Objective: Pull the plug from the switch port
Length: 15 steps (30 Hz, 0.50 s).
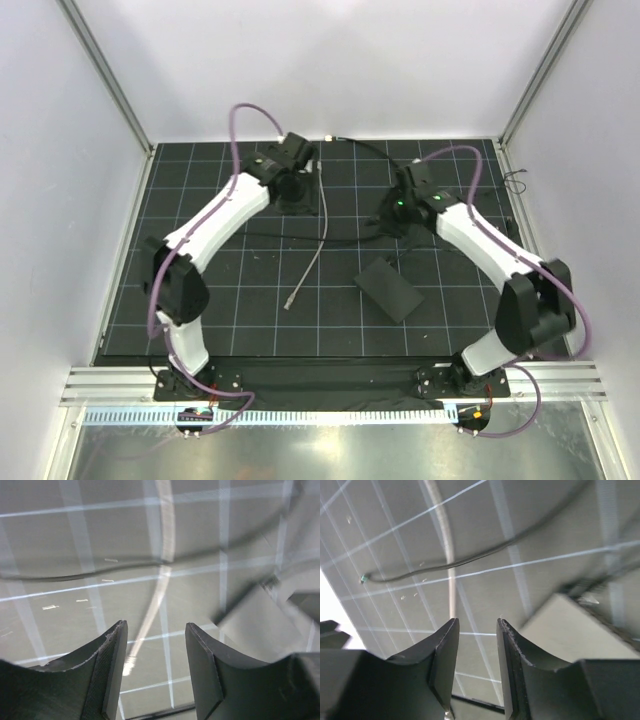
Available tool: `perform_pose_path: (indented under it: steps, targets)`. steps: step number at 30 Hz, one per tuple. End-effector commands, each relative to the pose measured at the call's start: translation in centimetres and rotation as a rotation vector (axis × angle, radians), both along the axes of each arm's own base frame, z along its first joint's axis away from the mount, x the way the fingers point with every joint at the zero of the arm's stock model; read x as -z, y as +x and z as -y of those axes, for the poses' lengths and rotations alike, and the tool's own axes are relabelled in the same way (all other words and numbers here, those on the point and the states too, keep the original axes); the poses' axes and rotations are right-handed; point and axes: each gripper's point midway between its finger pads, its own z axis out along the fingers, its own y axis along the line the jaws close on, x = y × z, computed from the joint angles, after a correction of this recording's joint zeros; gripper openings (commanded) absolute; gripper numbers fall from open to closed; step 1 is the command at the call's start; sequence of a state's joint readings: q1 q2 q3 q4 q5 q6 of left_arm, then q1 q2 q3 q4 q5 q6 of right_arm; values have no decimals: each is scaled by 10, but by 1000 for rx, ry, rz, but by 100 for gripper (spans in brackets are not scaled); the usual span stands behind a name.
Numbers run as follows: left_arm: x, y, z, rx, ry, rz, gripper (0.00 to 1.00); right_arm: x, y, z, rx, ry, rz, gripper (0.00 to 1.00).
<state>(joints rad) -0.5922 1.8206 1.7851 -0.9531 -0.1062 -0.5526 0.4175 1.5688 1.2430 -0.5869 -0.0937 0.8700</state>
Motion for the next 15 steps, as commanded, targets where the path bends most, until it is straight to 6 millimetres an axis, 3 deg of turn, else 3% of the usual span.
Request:
perform_pose_path:
  steps: [1,2,4,5,7,10,12,15]
  targets:
    - [9,-25,78,276,-125,-76,55,10,-5,36,42,-10,33,42]
    - [25,-36,92,325,-143,-148,56,24,-14,44,66,-7,3,41]
    - [25,-52,119,397,-191,-188,55,16,-13,53,90,47,55,40]
    - [27,-62,133,445,-236,-225,55,29,-18,68,124,49,37,40]
    - [40,-76,154,500,-247,-268,54,34,-26,73,110,105,70,40]
    - [58,-97,175,566,-271,-358,54,49,-31,96,179,160,70,41]
    - [69,-107,183,592,-282,-410,54,48,-31,112,215,200,103,41]
    - [75,-116,190,622,-279,-428,53,54,-36,119,220,270,143,41]
